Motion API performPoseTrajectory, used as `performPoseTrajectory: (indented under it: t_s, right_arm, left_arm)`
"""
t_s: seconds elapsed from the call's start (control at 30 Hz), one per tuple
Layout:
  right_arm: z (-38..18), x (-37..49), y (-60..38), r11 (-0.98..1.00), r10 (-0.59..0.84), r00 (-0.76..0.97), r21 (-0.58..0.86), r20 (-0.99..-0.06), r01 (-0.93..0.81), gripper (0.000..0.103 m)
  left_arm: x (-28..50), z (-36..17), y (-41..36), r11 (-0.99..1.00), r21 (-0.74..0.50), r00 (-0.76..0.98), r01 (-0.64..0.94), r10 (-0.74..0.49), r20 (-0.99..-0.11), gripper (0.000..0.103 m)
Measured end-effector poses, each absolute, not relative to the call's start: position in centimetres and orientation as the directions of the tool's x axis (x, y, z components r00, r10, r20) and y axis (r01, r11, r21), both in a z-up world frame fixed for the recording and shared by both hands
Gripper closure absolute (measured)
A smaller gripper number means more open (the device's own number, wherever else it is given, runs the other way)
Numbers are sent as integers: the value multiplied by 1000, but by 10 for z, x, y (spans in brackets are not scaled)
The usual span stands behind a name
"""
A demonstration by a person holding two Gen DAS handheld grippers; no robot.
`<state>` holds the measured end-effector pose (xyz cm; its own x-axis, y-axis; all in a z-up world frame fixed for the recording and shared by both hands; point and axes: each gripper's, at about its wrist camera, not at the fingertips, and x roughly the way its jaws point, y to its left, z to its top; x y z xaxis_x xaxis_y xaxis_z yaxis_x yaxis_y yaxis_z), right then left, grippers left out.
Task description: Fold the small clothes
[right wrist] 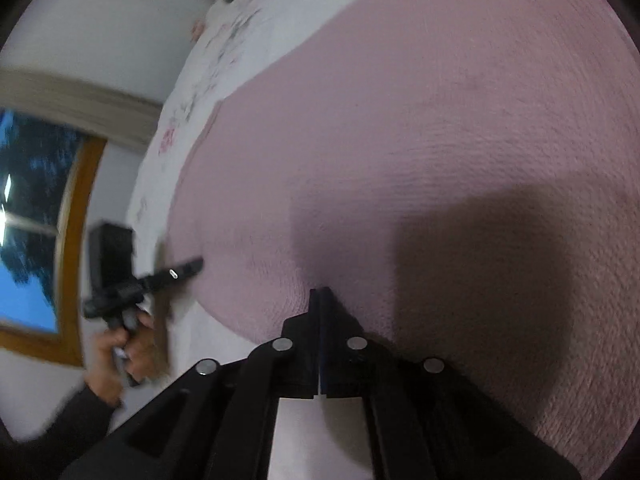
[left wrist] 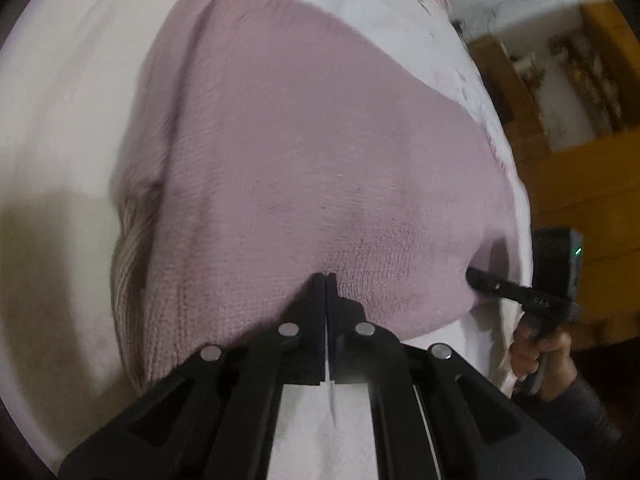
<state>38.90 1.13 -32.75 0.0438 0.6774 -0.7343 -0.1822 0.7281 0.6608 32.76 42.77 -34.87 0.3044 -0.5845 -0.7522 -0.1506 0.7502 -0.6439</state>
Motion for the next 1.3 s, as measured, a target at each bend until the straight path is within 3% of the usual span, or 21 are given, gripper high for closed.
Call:
performPoseTrajectory:
  t_s: [0.03,0.17,0.23,0.3,0.33,0.37,0.43,0.5,0.57,0.6,0.63,0.73,0.93,1.3]
  right_arm:
    - [-316,386,7,726,682,70,662,-728,-188,96]
    - [-295,369,-30,748,660,135,632,-739,-201,92]
    - [-309,375,-64,785,620,148,605,-771,-134,103]
    - [-313,373,-99,784,618,180,617,-766,-64,103]
    - [-306,373,-109,792,605,206,608,-769,-52,103]
    - [-298,373,-114,800,591,229,598,-773,-49,102]
    - [-274,364,-119,830,546,295,555,-784,-61,85]
    - [-249,351,-99,882,471,325,445,-820,-157,79]
    - [-230,334,-54,916,363,353,260,-862,-306,56]
    - [-225,319,-13,905,302,388,134,-871,-403,39]
    - [-224,302,27,874,261,428,24,-865,-484,29]
    - [-239,257,110,752,212,501,-187,-839,-632,28]
    - [-291,208,250,495,176,649,-503,-740,-708,30]
    - [-344,223,334,365,116,783,-707,-611,-605,31]
  left_arm:
    - [325,-343,429,749,-647,313,-144,-586,-747,103]
    - [313,-331,442,765,-631,325,-126,-569,-755,90]
    - [314,-340,457,747,-643,315,-167,-578,-753,95]
    - [311,-343,472,715,-673,314,-191,-605,-732,97]
    - [305,-338,481,706,-681,317,-194,-612,-724,96]
    - [301,-334,487,705,-682,320,-193,-612,-723,88]
    - [296,-322,501,685,-705,340,-183,-629,-700,76]
    - [294,-315,505,690,-698,349,-190,-617,-705,53]
    - [294,-309,518,658,-724,370,-210,-632,-681,44]
    - [297,-308,519,634,-741,376,-222,-645,-665,44]
    - [296,-306,523,607,-759,384,-234,-660,-646,43]
    - [300,-307,520,536,-804,412,-260,-691,-594,39]
    - [309,-311,521,526,-807,393,-268,-705,-590,37]
    - [326,-320,542,497,-832,410,-246,-725,-553,35]
